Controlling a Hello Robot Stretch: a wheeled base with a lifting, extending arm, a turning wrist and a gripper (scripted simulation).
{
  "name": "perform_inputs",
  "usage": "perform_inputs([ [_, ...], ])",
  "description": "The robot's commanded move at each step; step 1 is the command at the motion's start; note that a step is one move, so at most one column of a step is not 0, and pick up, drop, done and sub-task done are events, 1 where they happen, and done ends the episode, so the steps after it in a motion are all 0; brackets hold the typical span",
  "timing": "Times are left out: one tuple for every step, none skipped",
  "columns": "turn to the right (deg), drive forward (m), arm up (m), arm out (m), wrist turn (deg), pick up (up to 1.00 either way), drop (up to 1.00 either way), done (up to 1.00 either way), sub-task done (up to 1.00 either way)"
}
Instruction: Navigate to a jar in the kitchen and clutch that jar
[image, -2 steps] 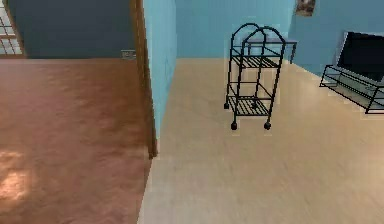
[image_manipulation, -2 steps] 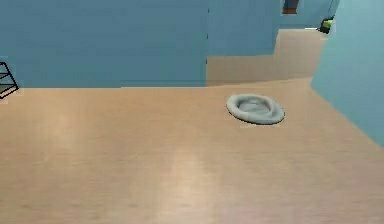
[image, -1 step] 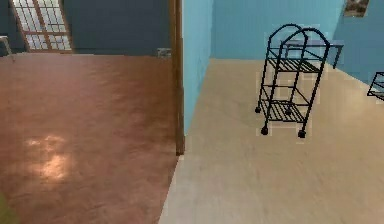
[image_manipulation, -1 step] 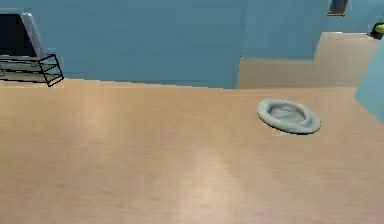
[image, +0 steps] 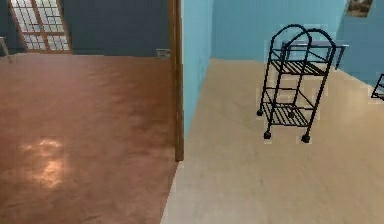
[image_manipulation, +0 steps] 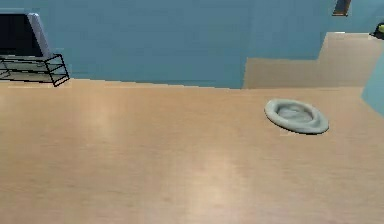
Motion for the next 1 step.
perform_inputs([
  [-21.0,0.0,0.0,0.0,0.0,0.0,0.0,0.0,0.0],
])
